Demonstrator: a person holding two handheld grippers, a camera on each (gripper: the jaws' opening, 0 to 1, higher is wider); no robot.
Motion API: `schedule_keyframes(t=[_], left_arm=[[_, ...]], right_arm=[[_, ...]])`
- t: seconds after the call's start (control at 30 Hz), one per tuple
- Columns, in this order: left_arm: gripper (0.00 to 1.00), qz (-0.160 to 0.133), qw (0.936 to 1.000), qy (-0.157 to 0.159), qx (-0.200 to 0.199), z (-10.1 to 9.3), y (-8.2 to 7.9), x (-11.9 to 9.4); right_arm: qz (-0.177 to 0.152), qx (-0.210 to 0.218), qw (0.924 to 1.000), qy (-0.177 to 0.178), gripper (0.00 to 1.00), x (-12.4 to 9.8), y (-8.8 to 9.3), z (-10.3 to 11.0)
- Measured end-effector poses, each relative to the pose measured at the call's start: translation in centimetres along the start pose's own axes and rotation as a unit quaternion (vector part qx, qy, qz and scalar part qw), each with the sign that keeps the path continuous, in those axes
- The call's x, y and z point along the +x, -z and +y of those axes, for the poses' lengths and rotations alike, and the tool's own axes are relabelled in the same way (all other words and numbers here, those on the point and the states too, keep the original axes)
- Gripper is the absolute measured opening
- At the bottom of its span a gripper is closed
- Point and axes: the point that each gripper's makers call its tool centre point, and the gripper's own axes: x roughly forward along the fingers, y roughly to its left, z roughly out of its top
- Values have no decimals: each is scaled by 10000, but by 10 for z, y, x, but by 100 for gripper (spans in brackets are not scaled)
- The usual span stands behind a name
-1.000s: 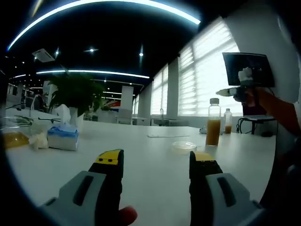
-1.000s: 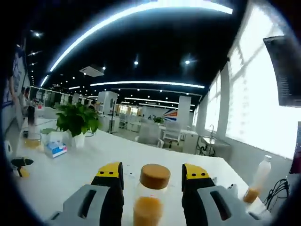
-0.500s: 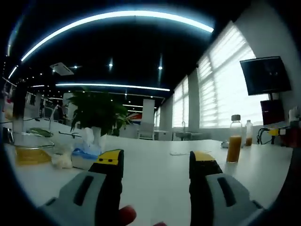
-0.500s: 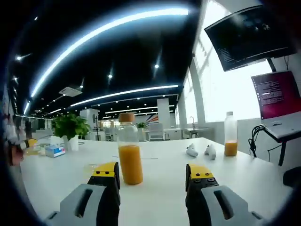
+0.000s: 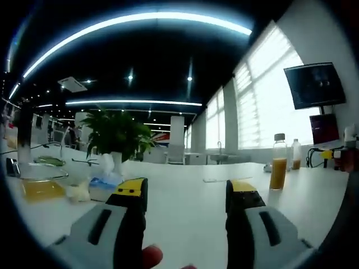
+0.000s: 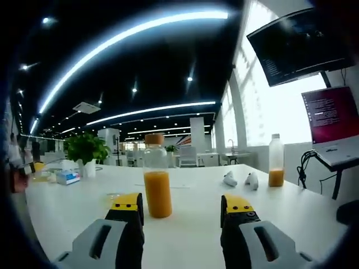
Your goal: Open the Petri dish lid, place the lid on the table, pour the liquid culture medium into the Petri dish, pick up the Petri dish lid from the table, and close the Petri dish
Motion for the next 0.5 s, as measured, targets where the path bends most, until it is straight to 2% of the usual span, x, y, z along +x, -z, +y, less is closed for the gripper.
schedule_keyframes(t=[0.5], left_arm=[[48,8,9999,132,23,-2,-3,9]], right_arm=[[13,-52,10000,46,50,-5,-4,-2]])
